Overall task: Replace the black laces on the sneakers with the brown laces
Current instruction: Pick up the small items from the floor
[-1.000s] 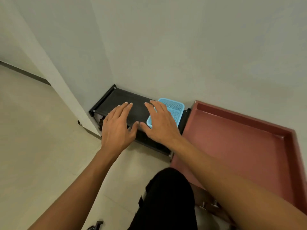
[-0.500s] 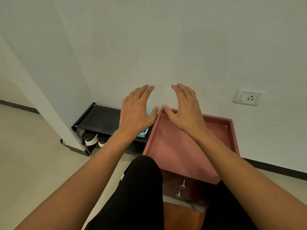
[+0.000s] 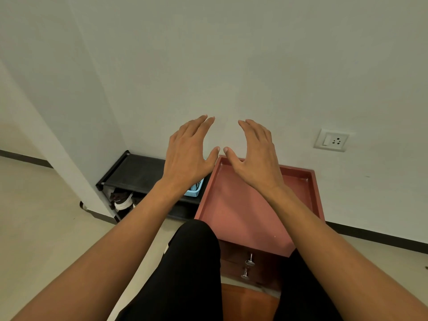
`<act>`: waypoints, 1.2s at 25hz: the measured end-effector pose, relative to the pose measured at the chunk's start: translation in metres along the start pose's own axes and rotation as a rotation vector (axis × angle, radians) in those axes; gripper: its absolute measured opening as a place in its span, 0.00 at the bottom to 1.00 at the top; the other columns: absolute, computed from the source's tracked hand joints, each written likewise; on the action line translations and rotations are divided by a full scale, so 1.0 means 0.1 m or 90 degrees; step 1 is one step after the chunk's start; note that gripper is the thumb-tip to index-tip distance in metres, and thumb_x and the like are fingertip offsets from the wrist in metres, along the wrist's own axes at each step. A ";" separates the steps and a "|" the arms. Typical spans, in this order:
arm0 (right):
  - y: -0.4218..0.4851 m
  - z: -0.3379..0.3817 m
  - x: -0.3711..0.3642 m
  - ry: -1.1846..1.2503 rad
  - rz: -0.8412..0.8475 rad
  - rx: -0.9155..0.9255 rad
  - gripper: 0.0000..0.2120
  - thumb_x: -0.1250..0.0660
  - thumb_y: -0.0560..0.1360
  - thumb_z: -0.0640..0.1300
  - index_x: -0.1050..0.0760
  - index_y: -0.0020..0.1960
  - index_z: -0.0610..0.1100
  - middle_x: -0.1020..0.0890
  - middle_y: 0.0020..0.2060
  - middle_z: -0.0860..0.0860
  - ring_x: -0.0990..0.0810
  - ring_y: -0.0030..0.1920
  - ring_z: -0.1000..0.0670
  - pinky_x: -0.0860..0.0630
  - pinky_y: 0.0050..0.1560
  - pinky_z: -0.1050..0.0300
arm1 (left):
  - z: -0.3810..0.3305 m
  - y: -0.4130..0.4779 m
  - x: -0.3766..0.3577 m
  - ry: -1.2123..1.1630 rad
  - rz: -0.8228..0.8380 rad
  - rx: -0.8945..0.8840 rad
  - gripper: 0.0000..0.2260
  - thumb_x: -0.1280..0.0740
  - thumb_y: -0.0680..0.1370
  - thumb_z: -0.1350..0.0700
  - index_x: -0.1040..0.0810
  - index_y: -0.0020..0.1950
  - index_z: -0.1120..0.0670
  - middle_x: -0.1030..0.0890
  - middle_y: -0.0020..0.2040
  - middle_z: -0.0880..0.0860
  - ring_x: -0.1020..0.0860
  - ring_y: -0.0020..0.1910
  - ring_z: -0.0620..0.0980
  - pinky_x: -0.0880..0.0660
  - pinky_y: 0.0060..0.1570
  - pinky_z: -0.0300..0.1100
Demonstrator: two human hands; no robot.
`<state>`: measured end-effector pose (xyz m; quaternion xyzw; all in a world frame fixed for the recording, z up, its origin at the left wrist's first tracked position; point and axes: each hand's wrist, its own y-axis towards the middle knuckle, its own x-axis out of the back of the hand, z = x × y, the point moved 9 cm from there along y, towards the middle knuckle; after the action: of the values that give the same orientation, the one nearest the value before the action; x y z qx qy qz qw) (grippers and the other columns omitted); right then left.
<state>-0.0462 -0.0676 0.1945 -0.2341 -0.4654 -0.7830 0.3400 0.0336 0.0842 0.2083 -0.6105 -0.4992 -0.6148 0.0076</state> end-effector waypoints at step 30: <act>0.39 -0.09 -0.07 0.061 -0.034 -0.012 0.32 0.30 0.80 0.56 0.35 0.81 0.48 0.33 0.79 0.53 0.40 0.80 0.54 0.33 0.78 0.48 | 0.09 0.40 -0.21 -0.117 -0.048 -0.019 0.28 0.31 0.80 0.46 0.31 0.79 0.48 0.31 0.78 0.47 0.33 0.77 0.48 0.31 0.72 0.53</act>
<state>-0.0127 -0.0861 0.2081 -0.1872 -0.4473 -0.8064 0.3386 0.0709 0.0570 0.2145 -0.6452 -0.5110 -0.5637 -0.0702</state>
